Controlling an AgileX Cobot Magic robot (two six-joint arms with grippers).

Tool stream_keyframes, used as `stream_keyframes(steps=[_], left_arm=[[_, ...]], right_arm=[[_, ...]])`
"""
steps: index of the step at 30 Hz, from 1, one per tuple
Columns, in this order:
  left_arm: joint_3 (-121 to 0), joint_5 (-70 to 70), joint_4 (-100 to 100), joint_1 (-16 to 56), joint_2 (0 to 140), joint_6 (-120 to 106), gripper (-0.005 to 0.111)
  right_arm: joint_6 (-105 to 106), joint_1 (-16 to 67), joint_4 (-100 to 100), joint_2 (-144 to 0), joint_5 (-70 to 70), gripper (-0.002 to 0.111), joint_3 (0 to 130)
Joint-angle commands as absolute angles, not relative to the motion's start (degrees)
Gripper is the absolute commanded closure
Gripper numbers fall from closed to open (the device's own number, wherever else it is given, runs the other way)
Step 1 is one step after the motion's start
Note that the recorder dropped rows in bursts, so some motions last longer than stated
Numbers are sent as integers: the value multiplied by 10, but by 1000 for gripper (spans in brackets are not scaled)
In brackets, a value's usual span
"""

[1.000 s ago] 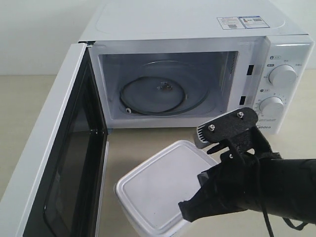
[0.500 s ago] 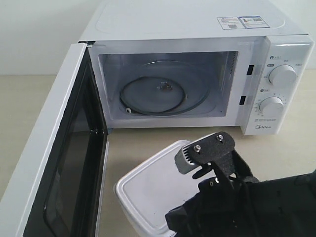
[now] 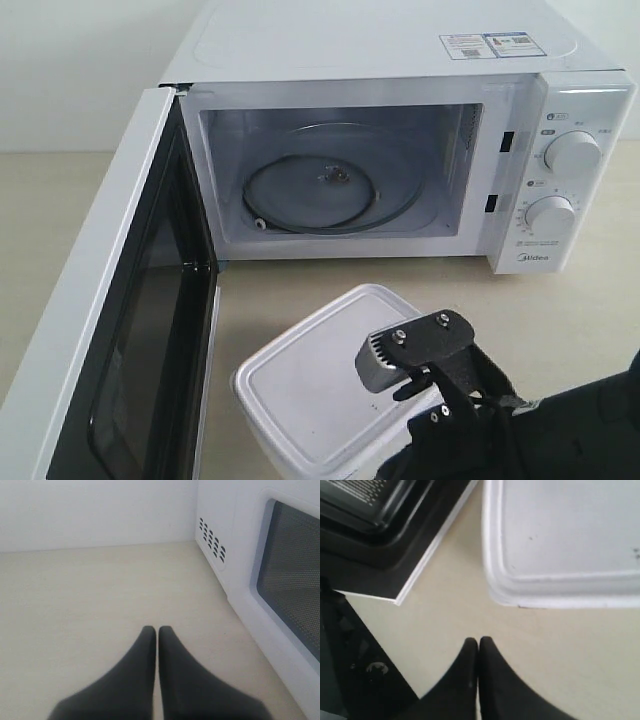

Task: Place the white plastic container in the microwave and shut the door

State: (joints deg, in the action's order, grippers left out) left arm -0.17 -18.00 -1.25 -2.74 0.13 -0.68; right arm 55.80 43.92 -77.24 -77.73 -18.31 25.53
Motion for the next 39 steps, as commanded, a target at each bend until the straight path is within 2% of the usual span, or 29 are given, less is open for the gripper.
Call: stream_keyframes(steps=[1,8,10,14,19,33,39], left_arm=[[0,-178,-13,-29,0,-9,103],[0,-178,-13,-29,0,-9,103],[0,-178,-13,-29,0,-9,103],[0,-178,-13,-29,0,-9,103],[0,-178,-13,-29,0,-9,103],[0,-178,-13,-29,0,-9,103],[0,-178,-13,-29,0,-9,103]], right_arm=[[326,438,-556,-778,-173,108,253],[-52,439,-164,-778,-210,108,254],[-118,438,-106,-778,-207,108,254],[-119,438,-107,-788,-170,108,262],[-112,414,-122,-868,-98,108,289],[-95,338,-89,-877,-45,108,311],[-95,317,-86,-928,-14,108,342]])
